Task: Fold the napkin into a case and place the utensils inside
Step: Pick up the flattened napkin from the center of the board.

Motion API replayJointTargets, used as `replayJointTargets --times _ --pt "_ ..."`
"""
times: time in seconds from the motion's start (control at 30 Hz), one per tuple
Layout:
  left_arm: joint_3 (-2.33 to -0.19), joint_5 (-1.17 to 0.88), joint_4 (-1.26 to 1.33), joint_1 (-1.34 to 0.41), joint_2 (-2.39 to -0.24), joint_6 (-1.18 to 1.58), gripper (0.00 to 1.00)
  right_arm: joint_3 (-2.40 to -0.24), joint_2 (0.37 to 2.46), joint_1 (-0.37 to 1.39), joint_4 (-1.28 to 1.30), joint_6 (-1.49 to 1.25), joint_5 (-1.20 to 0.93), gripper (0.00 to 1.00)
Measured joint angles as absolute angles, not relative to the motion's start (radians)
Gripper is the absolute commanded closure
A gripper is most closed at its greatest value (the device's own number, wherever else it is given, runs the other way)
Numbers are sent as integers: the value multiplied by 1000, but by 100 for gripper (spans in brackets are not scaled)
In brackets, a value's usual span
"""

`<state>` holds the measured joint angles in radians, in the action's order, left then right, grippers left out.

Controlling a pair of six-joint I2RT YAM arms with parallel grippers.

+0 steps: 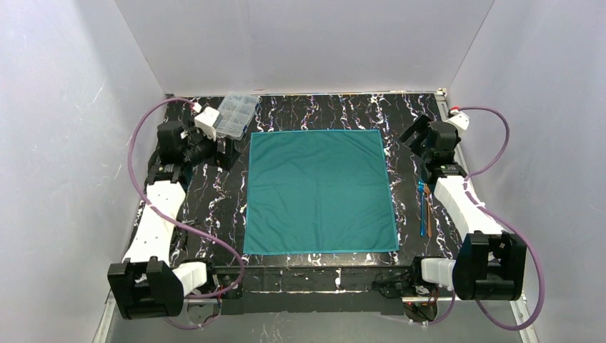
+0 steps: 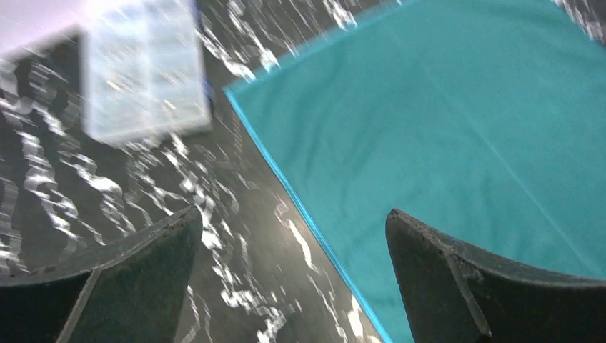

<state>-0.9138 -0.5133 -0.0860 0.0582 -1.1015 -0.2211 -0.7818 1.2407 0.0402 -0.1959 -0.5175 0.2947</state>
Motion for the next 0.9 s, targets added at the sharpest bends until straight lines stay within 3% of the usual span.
replayJointTargets --times 0.1,0.23,0.3,0.43,0.6,0.9 --pt "-989 -612 -343 58 -1169 -337 1 -866 1229 84 58 -545 275 1" --pt "-994 -698 -607 36 -1185 -491 2 -994 1228 295 369 -556 373 1" --pt "-986 -704 -693 -20 -1162 -568 2 -988 1180 407 492 -581 412 1" --pt "-922 -669 -772 -163 -1103 -670 2 -898 1033 450 661 -627 464 1" --pt "-897 -611 -801 -260 -1152 -707 2 -810 963 445 762 -667 451 1" --pt "-989 -445 -702 -324 -1387 -647 6 -879 1162 443 667 -614 405 1"
